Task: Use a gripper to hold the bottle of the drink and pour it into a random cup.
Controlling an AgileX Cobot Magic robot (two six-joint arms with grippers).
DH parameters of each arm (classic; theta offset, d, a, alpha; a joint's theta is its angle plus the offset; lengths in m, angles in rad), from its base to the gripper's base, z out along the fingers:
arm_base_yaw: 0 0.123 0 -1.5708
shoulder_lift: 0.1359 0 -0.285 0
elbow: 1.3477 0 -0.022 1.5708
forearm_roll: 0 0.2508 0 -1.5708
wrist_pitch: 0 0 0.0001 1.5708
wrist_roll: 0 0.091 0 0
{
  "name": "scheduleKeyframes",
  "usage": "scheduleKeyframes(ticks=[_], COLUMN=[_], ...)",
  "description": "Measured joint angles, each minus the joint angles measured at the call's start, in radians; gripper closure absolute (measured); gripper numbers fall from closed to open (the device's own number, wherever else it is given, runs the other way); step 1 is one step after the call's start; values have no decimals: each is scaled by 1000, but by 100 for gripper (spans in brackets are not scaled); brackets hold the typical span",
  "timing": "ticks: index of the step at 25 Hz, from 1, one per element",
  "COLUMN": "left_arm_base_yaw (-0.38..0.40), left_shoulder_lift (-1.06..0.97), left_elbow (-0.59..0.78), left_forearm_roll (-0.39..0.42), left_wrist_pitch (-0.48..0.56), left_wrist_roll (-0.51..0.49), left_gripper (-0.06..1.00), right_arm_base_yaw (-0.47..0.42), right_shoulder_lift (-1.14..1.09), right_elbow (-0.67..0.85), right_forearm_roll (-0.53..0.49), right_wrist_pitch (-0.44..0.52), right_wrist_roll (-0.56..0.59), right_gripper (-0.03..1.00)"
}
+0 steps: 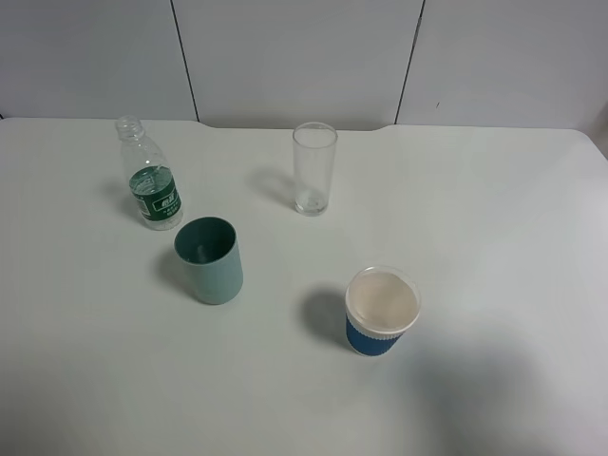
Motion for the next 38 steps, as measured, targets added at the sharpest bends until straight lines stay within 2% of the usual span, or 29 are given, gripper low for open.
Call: scheduleKeyframes(ticks=[8,16,21,24,28,38], left_arm_base_yaw=[12,167,169,169,169,169], left_shoulder_lift=[-79,-125,-169,-169,-169,-169], left_elbow=[75,75,87,110,154,166], left_forearm_roll=[0,-19,-26,-58,-93,-97], left_wrist_pitch=[-23,-10,42,84,96,111], left_wrist_roll=[-2,-3,-1,0,0,0], left_gripper=[15,15,15,15,15,15], right_arm_base_yaw=[0,0,0,0,0,0], right_shoulder_lift=[0,0,0,0,0,0], right_elbow=[0,0,0,0,0,0], right_forearm_roll=[0,0,0,0,0,0], right_wrist_pitch=[0,0,0,0,0,0], right_wrist_roll=[0,0,0,0,0,0], right_gripper=[23,23,23,23,23,23])
